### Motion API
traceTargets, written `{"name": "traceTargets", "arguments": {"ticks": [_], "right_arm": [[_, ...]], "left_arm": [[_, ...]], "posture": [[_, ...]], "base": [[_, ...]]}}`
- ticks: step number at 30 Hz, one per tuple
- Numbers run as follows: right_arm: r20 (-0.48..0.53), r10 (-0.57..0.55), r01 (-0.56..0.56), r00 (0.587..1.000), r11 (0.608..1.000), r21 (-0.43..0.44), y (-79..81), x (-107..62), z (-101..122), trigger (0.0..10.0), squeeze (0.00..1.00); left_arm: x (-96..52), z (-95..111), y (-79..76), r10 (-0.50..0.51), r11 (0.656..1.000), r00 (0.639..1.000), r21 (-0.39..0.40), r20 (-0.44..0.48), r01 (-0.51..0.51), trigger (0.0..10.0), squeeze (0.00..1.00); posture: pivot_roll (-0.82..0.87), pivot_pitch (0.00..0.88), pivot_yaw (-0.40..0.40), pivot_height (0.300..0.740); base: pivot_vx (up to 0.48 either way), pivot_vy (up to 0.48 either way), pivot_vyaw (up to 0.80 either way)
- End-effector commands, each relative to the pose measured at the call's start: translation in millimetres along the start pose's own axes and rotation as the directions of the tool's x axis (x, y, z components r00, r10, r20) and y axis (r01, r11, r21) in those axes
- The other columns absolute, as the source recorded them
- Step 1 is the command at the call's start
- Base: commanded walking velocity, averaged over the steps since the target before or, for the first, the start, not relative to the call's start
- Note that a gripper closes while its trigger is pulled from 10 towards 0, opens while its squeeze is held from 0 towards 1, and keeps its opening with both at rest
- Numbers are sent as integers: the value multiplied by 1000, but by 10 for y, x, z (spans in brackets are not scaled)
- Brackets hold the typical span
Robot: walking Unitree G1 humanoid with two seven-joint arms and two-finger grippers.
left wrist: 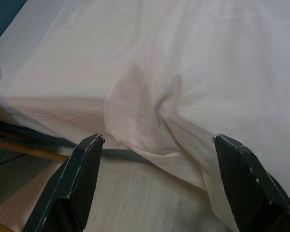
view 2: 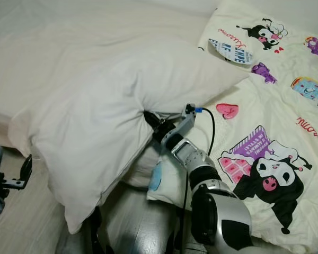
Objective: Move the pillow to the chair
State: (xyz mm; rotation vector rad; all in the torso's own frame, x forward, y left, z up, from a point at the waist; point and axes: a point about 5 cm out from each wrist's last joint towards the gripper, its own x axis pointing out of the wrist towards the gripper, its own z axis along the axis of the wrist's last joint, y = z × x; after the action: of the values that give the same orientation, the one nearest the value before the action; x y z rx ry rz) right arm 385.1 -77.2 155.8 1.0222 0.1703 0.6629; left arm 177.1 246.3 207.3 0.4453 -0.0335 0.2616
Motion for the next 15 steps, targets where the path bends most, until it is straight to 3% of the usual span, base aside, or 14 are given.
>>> {"name": "traceTargets", "arguments": {"ticks": [1, 5, 9, 10, 12, 14, 15], "right_arm": [[24, 18, -17, 1000, 999, -32, 27, 14, 65, 0, 0], [24, 66, -63, 998, 993, -98, 106, 39, 165, 0, 0], [46, 230, -221, 972, 963, -154, 351, 63, 430, 0, 0], [46, 230, -221, 972, 963, -154, 351, 63, 430, 0, 0], [98, 359, -334, 928, 920, -204, 625, 30, 752, 0, 0], [111, 401, -369, 909, 901, -228, 728, 8, 856, 0, 0], [120, 417, -382, 901, 893, -238, 776, 10, 911, 0, 0]], "left_arm": [[-4, -35, -39, -19, 1000, 1000, 1, -19, 19, 10000, 0], [49, -11, -68, -16, 1000, 1000, -18, 0, 16, 10000, 0], [177, 47, -142, 5, 997, 999, -83, 32, -2, 10000, 0], [177, 47, -142, 5, 997, 999, -83, 32, -2, 10000, 0], [316, 133, -221, 23, 991, 997, -135, 75, -13, 10000, 0], [358, 165, -236, 32, 988, 996, -150, 88, -19, 10000, 0], [411, 177, -249, 39, 987, 995, -159, 94, -23, 10000, 0]], "posture": [[103, 300, -112, 456], [97, 271, -115, 456], [69, 208, -116, 461], [69, 208, -116, 461], [47, 155, -115, 476], [47, 155, -115, 486], [35, 114, -117, 491]], "base": [[0, 0, 0], [0, 0, 0], [0, 0, 0], [0, 0, 0], [0, 0, 0], [0, 0, 0], [0, 0, 0]]}}
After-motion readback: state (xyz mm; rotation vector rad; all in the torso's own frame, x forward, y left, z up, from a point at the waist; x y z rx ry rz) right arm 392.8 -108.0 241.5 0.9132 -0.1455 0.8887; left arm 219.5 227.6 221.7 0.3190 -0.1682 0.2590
